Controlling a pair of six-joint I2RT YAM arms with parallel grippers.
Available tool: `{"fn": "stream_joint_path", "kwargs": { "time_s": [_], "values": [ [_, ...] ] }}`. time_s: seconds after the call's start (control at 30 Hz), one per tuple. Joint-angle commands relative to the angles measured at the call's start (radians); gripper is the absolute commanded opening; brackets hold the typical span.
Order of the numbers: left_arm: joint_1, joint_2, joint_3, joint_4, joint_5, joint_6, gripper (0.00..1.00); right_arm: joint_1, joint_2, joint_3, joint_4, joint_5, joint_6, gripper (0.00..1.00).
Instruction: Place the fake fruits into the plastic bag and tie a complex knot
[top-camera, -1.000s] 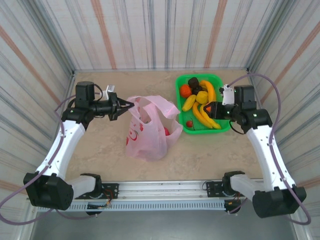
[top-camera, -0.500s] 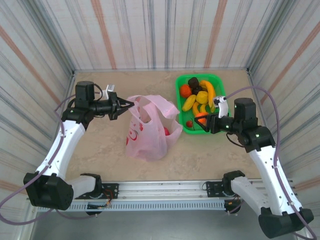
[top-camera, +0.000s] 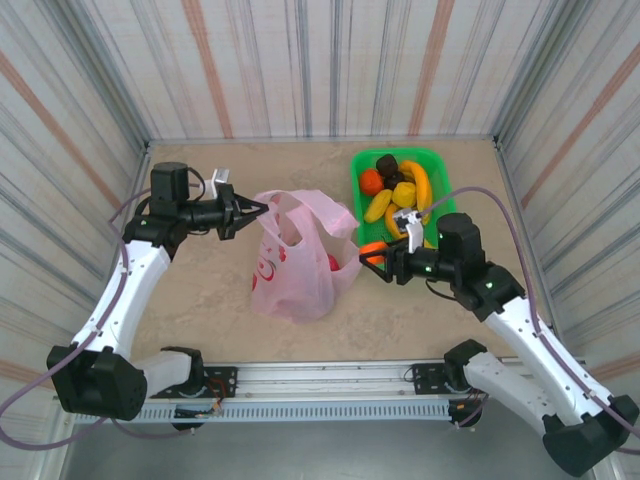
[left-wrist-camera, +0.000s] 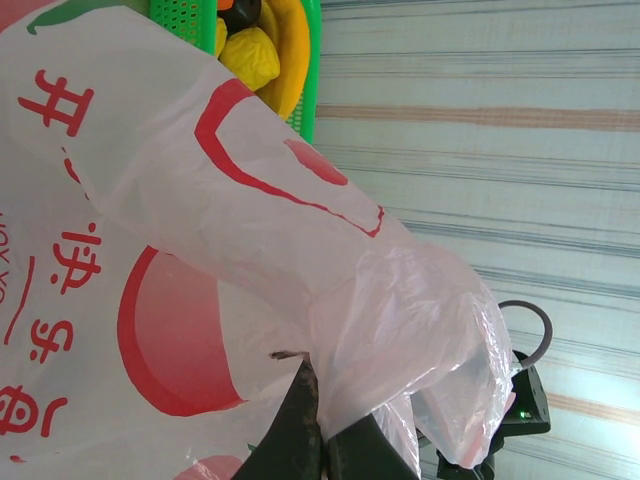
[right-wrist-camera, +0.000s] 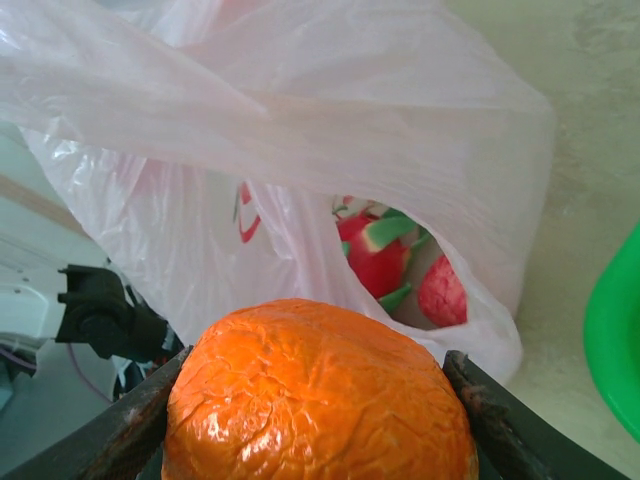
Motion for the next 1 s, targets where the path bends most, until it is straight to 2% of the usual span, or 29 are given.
{"fn": "stream_joint_path", "kwargs": {
  "time_s": [0.0, 0.23, 0.47, 0.97],
  "values": [
    [0.008, -0.010, -0.005, 0.013, 0.025, 0.021, 0.00, 0.040, 0.030, -0.012, 0.118, 0.033, 0.037, 0.53],
    [0.008, -0.009, 0.005, 0.010, 0.025, 0.020, 0.00, 0.124, 0.139, -0.020, 0.226, 0.026, 0.053, 0.53],
    [0.008, -0.005, 0.008, 0.007, 0.028, 0.024, 0.00, 0.193, 0.249, -0.026, 0.346, 0.098, 0.064, 0.53],
    [0.008, 0.003, 0.027, 0.002, 0.035, 0.034, 0.00, 0.193, 0.347, 0.046, 0.317, 0.298, -0.031, 0.54]
  ]
}}
